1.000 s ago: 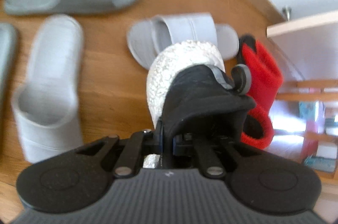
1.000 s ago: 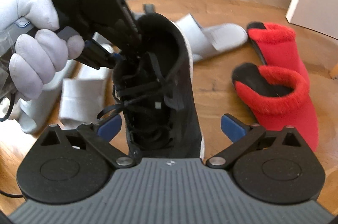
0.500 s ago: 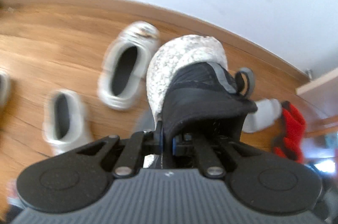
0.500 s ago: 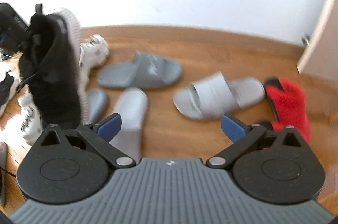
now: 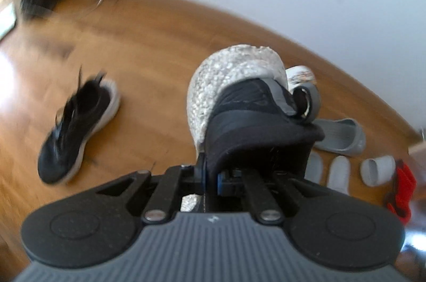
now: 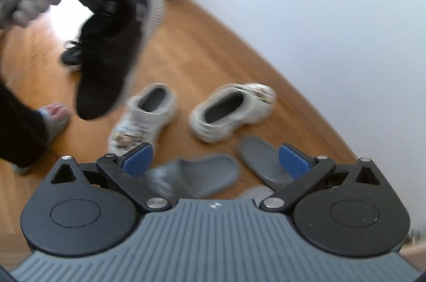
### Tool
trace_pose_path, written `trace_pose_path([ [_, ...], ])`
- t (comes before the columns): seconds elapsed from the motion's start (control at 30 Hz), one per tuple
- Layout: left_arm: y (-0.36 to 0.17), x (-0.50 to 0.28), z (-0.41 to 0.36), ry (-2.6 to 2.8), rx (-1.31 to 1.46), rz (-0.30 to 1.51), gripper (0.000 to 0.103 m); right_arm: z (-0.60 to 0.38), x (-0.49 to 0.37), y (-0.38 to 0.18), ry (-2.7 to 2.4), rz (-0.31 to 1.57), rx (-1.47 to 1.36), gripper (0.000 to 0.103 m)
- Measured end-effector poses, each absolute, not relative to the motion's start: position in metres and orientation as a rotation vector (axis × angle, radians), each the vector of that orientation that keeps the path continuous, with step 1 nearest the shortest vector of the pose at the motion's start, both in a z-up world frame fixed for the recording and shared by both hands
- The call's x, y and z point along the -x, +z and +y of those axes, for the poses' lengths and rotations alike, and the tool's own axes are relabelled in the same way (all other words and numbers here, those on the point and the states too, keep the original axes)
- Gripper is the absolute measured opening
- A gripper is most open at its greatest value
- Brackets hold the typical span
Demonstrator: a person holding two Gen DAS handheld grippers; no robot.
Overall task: Organize scattered shoes
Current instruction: 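Open the right gripper while the left gripper carries the sneaker toward the other black sneaker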
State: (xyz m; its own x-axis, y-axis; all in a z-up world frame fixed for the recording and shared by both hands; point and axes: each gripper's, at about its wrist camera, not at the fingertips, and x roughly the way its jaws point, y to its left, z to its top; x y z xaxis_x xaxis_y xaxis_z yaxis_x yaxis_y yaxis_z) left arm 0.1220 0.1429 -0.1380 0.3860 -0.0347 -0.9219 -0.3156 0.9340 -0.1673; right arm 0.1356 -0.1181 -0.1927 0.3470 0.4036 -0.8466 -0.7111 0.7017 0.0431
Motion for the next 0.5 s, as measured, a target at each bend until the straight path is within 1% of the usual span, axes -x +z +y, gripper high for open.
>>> trace_pose_path([
  [0.13,-0.205,-0.122,0.177,0.219,0.404,1.242,0.006,-0.050,-0.132,-0.221,0.837,1.058,0.346,0.102],
  [0.23,-0.240,-0.126,0.205,0.230,0.437,1.294,0.006,0.001,-0.129,-0.241,0.908,1.122,0.333,0.102],
  [0.27,-0.245,-0.128,0.208,0.234,0.442,1.297,0.006,0.018,-0.128,-0.248,0.931,1.144,0.328,0.102],
  [0.37,-0.291,-0.131,0.225,0.273,0.486,1.276,0.006,0.059,-0.129,-0.274,0.946,1.182,0.304,0.102],
  [0.5,-0.312,-0.138,0.242,0.245,0.535,1.287,0.007,0.091,-0.139,-0.303,0.879,1.223,0.233,0.102],
])
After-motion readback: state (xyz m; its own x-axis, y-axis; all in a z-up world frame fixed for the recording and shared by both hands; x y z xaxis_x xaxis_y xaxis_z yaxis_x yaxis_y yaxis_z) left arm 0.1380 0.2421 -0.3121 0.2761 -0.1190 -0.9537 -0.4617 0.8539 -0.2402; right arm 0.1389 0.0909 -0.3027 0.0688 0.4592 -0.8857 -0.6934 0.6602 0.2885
